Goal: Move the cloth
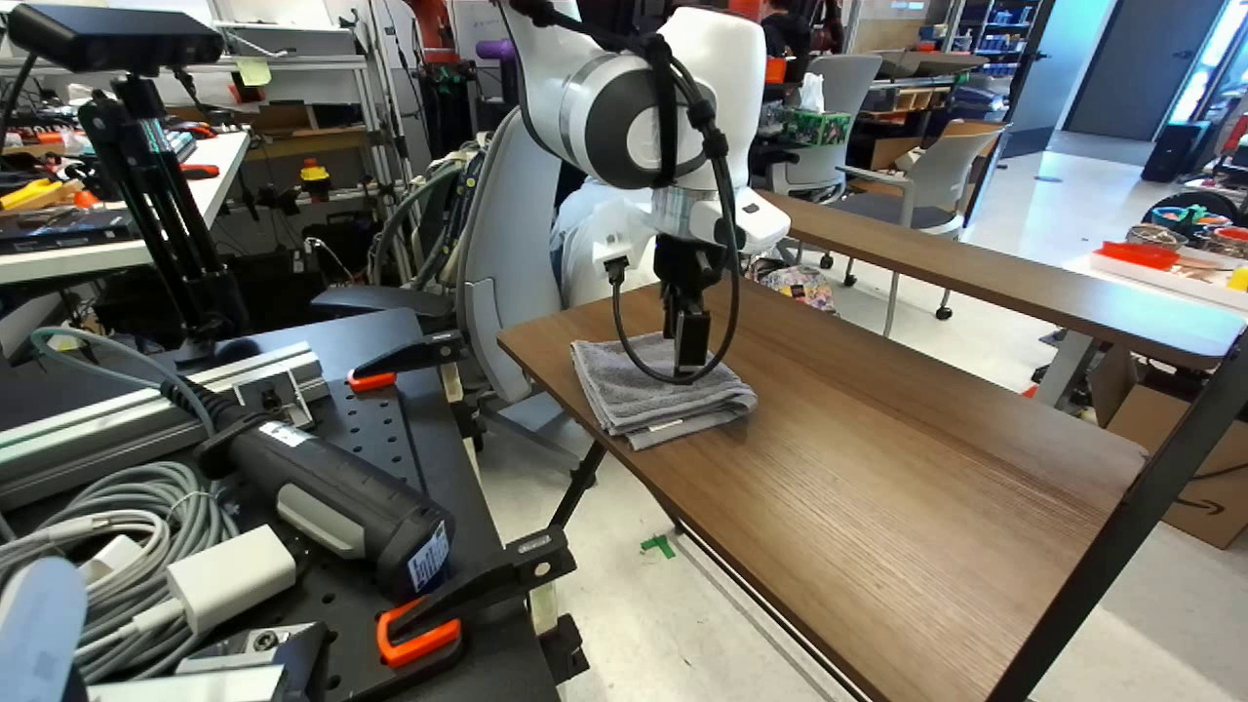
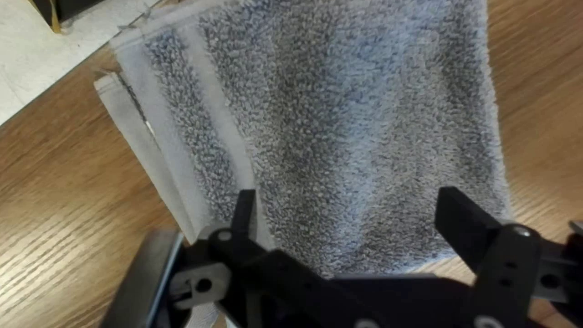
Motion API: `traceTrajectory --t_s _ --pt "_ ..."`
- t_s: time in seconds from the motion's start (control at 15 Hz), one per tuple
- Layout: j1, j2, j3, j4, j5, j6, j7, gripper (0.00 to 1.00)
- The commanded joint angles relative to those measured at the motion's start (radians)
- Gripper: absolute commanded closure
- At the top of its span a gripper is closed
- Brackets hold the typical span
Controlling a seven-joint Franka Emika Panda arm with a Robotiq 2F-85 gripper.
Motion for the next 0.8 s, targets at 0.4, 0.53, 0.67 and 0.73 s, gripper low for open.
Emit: traceTrajectory --t_s 0.4,0.53,0.67,0.73 --pt "0.005 0.077 -0.015 0.080 0.028 0.044 0.003 0.00" --pt "0.004 0.085 -0.022 0.096 0.030 0.032 0.008 0.00" --pt "0.003 0.095 -0.031 0.115 0.032 0.016 0.017 0.00" --pt "0.005 0.101 -0.037 0.122 0.031 0.013 0.022 0.00"
